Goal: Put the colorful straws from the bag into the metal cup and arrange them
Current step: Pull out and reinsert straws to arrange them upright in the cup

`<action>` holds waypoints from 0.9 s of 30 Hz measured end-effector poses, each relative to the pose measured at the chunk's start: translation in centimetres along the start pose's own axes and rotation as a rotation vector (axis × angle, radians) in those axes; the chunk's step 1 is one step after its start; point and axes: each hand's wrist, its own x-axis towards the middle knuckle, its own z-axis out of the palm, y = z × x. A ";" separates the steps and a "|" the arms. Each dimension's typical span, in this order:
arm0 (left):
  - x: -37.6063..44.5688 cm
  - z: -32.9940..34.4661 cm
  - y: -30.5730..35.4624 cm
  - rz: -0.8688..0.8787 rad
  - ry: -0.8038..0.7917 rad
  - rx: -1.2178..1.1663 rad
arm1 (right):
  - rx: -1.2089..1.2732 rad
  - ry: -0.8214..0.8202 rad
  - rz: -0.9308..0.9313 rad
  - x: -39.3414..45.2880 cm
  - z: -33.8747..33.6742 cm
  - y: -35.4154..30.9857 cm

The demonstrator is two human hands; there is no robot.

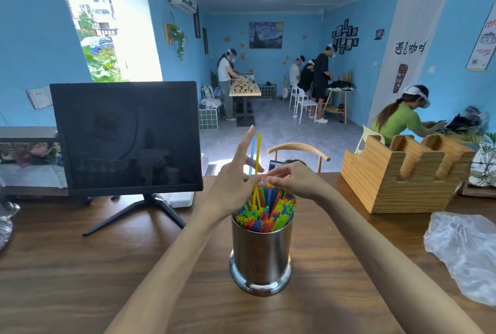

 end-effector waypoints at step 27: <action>0.1 1.1 -0.9 -0.202 -0.064 0.145 | -0.217 -0.077 -0.074 1.2 -0.8 -1.6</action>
